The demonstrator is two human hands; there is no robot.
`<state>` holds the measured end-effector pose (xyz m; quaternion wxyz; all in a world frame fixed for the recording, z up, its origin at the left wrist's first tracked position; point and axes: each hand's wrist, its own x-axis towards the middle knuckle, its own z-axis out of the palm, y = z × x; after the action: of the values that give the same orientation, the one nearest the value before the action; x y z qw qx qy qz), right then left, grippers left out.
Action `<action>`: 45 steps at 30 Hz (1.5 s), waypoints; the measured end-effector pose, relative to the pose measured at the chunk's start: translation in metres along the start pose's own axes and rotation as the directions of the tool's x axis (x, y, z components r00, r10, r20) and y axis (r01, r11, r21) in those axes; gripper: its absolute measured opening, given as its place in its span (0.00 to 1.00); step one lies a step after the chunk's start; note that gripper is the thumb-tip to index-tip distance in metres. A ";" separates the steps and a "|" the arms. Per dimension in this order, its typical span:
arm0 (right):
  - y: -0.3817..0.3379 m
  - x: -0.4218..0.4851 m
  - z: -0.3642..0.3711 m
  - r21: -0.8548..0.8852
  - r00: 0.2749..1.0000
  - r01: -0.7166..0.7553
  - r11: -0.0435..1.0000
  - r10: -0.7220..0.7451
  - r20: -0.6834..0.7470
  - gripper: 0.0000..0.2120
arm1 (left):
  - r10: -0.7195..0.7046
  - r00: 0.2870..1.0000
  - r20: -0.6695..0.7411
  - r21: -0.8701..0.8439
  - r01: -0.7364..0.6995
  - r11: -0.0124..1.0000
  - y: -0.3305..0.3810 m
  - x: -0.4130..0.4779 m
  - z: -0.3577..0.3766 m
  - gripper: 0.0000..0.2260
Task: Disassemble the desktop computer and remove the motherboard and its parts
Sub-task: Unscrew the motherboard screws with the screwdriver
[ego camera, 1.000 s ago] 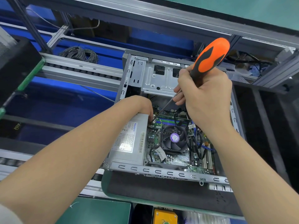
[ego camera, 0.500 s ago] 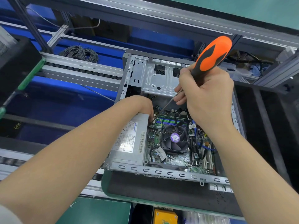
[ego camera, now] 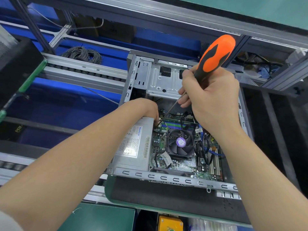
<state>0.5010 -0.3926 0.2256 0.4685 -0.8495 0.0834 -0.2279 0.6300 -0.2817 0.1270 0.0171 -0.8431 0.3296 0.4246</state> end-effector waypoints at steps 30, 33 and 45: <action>-0.031 0.041 -0.048 -0.118 0.751 0.154 0.981 -0.039 0.659 0.10 | 0.268 0.645 -0.716 -0.371 -0.677 0.636 0.009 -0.106 -0.008 0.09; -0.060 0.041 -0.052 -0.266 0.872 0.312 0.912 -0.164 0.461 0.15 | 0.214 0.619 -0.756 -0.373 -0.676 0.636 0.013 -0.101 0.001 0.08; -0.101 0.069 -0.036 -0.640 0.841 0.338 0.690 0.085 0.535 0.18 | 0.111 0.615 -0.781 -0.447 -0.674 0.588 0.020 -0.102 0.002 0.07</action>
<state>0.5375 -0.3895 0.3474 0.0887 -0.9952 -0.0275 0.0302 0.5739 -0.2408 0.2049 -0.5333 -0.7673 0.3145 0.1669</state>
